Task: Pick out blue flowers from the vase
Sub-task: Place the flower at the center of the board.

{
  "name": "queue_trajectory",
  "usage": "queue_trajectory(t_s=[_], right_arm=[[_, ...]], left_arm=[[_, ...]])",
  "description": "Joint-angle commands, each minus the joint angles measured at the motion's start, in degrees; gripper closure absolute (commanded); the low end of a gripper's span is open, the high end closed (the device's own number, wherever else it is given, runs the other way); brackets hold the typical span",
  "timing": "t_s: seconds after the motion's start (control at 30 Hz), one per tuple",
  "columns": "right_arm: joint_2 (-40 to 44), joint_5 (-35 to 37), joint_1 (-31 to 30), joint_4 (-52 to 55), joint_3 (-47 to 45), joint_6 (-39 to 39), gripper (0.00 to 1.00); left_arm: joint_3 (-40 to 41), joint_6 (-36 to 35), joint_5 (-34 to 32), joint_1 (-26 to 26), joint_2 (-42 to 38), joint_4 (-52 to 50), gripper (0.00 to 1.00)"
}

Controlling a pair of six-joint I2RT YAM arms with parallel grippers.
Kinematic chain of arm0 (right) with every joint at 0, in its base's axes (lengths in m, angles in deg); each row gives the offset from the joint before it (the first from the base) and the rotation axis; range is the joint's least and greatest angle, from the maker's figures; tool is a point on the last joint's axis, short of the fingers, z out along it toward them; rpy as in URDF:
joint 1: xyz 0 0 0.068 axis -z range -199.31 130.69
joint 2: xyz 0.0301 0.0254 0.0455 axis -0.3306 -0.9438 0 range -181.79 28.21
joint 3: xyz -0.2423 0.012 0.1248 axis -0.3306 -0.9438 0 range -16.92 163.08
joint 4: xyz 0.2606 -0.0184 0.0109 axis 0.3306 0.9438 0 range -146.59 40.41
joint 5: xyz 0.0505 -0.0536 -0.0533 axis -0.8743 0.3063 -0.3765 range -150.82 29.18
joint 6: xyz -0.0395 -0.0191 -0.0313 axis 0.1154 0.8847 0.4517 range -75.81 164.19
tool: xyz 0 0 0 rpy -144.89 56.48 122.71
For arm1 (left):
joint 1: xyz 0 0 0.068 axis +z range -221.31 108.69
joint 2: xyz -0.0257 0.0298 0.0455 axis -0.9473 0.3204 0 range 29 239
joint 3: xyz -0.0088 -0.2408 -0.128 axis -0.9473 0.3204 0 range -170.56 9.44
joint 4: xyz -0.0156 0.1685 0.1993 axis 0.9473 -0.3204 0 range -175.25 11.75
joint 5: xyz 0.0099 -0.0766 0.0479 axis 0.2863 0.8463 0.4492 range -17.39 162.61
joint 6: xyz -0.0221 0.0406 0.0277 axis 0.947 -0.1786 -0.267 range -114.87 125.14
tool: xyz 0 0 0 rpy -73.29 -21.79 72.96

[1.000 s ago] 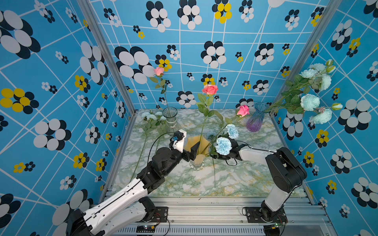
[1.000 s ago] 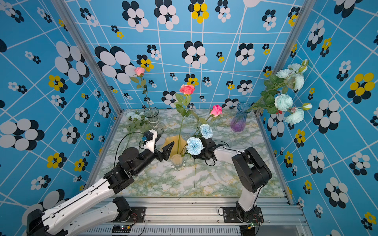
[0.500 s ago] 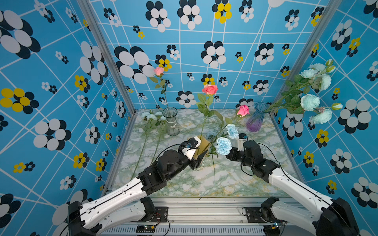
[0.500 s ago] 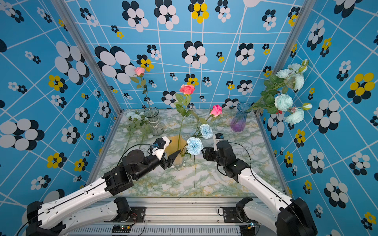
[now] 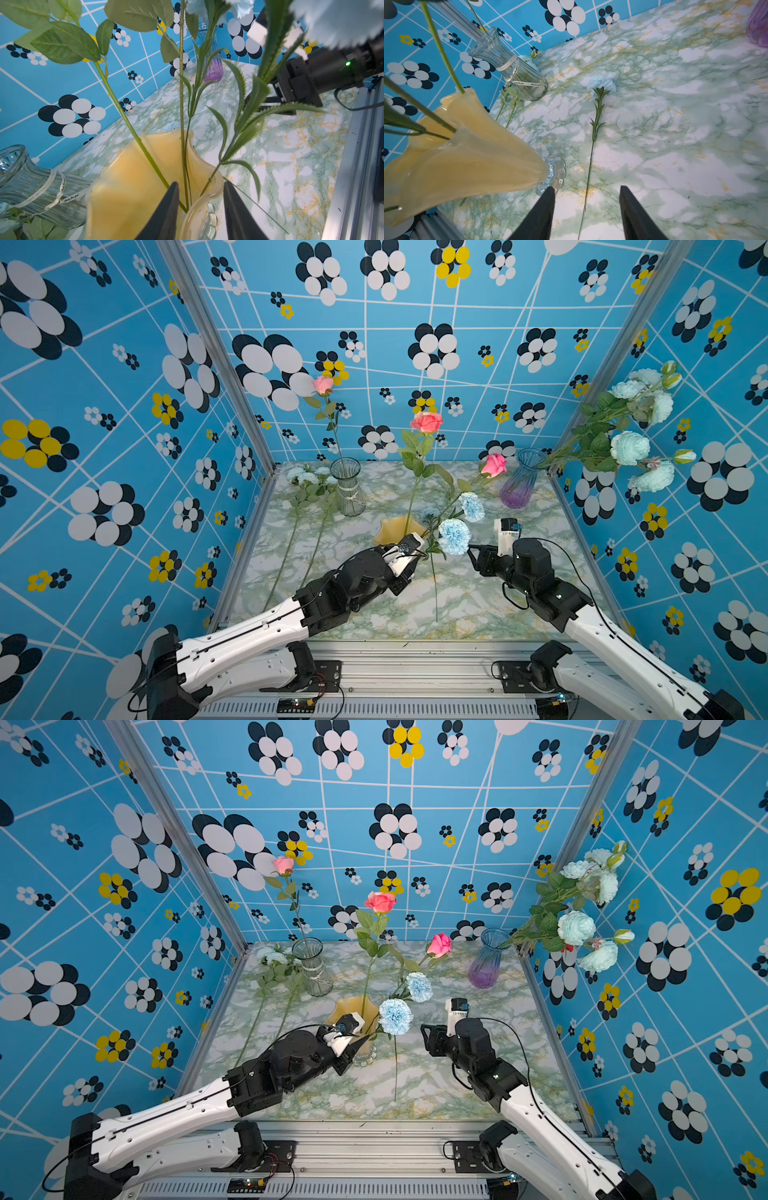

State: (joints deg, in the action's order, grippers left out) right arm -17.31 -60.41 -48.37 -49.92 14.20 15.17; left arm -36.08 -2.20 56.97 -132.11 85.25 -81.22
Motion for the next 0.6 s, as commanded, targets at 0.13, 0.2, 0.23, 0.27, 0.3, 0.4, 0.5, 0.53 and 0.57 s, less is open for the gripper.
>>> queue_trajectory(t_s=[0.13,0.2,0.23,0.27,0.3,0.4,0.5,0.53,0.57], right_arm=[[0.01,-0.6,1.7,-0.7,-1.43,1.36,0.49],[-0.55,-1.42,2.09,-0.42,-0.97,1.52,0.5],[-0.45,-1.54,2.17,-0.43,-1.04,1.57,0.5],[-0.16,-1.68,2.21,-0.52,-1.25,1.53,0.5],[0.22,-1.66,2.25,-0.61,-1.47,1.43,0.5],[1.11,-1.72,2.57,-0.81,-2.08,1.21,0.51],[1.26,-1.93,2.79,-1.05,-2.29,1.13,0.51],[1.21,-2.07,2.82,-1.06,-2.15,1.11,0.51],[0.99,-2.09,2.88,-1.04,-2.11,1.1,0.51]], left_arm=[[-2.1,-0.73,-3.07,-2.26,0.03,-0.41,0.62],[-2.53,-0.84,-3.09,-2.44,0.56,-0.21,0.62],[-2.8,-0.99,-3.08,-2.55,0.96,-0.2,0.63],[-3.18,-1.09,-3.04,-2.49,1.51,-0.2,0.64],[-3.52,-1.23,-3.09,-2.49,1.97,-0.31,0.64],[-4.72,-1.74,-3.34,-2.49,3.84,-0.72,0.68],[-5.41,-2.07,-3.34,-2.49,4.94,-0.57,0.72],[-5.58,-2.03,-3.2,-2.49,5.24,-0.71,0.73],[-5.7,-1.99,-3.15,-2.49,5.51,-0.86,0.73]])
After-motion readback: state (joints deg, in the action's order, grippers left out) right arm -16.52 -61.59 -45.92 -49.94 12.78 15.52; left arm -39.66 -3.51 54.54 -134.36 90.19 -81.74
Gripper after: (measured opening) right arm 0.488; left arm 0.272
